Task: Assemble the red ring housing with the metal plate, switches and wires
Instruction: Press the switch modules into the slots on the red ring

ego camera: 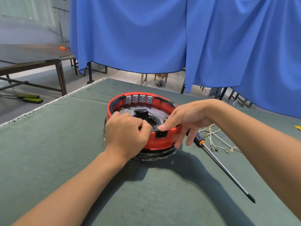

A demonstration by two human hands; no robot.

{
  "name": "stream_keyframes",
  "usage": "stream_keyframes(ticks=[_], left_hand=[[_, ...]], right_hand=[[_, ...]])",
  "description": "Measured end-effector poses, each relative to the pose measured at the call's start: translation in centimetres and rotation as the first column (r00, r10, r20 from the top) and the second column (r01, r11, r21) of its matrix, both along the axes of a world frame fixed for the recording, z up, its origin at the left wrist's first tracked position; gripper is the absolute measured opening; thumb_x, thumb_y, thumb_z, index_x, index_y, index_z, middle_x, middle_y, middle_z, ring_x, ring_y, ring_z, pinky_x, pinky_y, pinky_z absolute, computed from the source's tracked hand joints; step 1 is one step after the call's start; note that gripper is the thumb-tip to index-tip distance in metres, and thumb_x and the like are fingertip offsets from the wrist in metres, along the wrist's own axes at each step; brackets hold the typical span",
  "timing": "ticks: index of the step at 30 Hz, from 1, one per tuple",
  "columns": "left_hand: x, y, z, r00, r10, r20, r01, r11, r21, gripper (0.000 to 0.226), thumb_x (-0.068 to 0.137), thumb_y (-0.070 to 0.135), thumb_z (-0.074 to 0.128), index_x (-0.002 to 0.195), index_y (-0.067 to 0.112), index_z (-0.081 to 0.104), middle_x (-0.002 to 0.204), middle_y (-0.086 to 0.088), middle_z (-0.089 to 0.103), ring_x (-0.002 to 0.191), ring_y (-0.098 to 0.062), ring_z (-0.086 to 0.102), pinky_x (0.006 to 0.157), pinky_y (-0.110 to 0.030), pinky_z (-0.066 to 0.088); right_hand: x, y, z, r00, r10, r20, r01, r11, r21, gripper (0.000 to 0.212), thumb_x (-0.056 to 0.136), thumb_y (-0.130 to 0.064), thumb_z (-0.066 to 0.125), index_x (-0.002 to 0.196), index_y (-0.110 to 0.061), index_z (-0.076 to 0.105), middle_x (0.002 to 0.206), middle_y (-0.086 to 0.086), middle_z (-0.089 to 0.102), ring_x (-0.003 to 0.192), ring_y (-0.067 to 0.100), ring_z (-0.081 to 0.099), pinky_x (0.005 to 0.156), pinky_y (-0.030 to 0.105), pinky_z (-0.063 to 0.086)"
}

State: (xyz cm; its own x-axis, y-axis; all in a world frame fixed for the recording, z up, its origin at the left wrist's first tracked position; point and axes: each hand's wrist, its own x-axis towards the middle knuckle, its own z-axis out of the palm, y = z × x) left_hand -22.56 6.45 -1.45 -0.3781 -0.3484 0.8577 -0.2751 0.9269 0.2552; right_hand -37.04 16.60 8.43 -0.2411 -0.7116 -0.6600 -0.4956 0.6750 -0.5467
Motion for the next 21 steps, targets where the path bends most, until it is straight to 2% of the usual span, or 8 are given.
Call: stream_keyframes(ticks=[5,9,13,16,19,21], left_hand=[[-0.3,0.1,-0.1,1.0,0.017,-0.024,-0.017,1.0,-0.006,0.043,0.078,0.022,0.042,0.035,0.013,0.043,0.034,-0.003,0.036,0.041,-0.019,0.025,0.053,-0.026,0.024],[-0.3,0.0,-0.4,1.0,-0.004,-0.004,0.004,1.0,0.013,0.044,0.079,0.022,0.042,0.036,0.014,0.043,0.035,-0.004,0.038,0.039,-0.021,0.029,0.053,-0.028,0.027],[-0.3,-0.2,-0.3,1.0,-0.017,0.021,0.016,0.999,0.046,0.044,0.081,0.024,0.041,0.038,0.014,0.041,0.037,-0.002,0.038,0.04,-0.021,0.032,0.052,-0.032,0.034],[-0.3,-0.4,-0.3,0.999,-0.044,0.01,0.043,0.996,0.083,0.038,0.083,0.026,0.038,0.045,0.018,0.035,0.044,0.003,0.034,0.048,-0.019,0.033,0.062,-0.033,0.035],[-0.1,-0.4,-0.2,0.999,-0.034,0.032,0.03,0.99,0.136,0.037,0.085,0.027,0.038,0.052,0.015,0.048,0.053,0.001,0.047,0.062,-0.021,0.044,0.076,-0.036,0.037],[0.0,0.2,0.0,0.999,-0.008,0.041,0.003,0.992,0.129,0.03,0.086,0.025,0.043,0.066,0.013,0.062,0.068,0.001,0.061,0.075,-0.022,0.052,0.081,-0.035,0.033]], right_hand=[[0.3,-0.5,0.0,0.996,-0.042,-0.074,0.044,0.999,0.02,0.054,0.059,-0.041,0.077,0.102,-0.009,0.064,0.09,0.006,0.071,0.076,0.026,0.073,0.052,0.032,0.056],[0.4,-0.5,-0.3,0.996,-0.051,-0.077,0.052,0.999,0.009,0.052,0.062,-0.042,0.077,0.102,-0.011,0.065,0.094,0.007,0.071,0.075,0.026,0.073,0.053,0.034,0.057],[0.8,-0.1,-0.4,0.989,-0.088,-0.122,0.083,0.996,-0.045,0.074,0.054,-0.048,0.079,0.117,-0.011,0.062,0.105,0.008,0.069,0.075,0.024,0.074,0.057,0.033,0.059],[1.4,1.0,-2.2,0.969,-0.159,-0.191,0.102,0.955,-0.279,0.054,0.067,-0.055,0.077,0.103,-0.015,0.069,0.095,0.007,0.072,0.067,0.023,0.073,0.064,0.037,0.061],[2.8,2.4,-5.4,0.875,-0.294,-0.384,0.033,0.828,-0.56,0.048,0.074,-0.069,0.059,0.09,-0.024,0.068,0.093,-0.004,0.067,0.057,0.016,0.069,0.07,0.039,0.057],[3.5,2.7,-7.0,0.783,-0.369,-0.5,-0.05,0.765,-0.642,0.051,0.075,-0.075,0.046,0.093,-0.03,0.064,0.097,-0.013,0.056,0.072,0.014,0.065,0.08,0.039,0.051]])
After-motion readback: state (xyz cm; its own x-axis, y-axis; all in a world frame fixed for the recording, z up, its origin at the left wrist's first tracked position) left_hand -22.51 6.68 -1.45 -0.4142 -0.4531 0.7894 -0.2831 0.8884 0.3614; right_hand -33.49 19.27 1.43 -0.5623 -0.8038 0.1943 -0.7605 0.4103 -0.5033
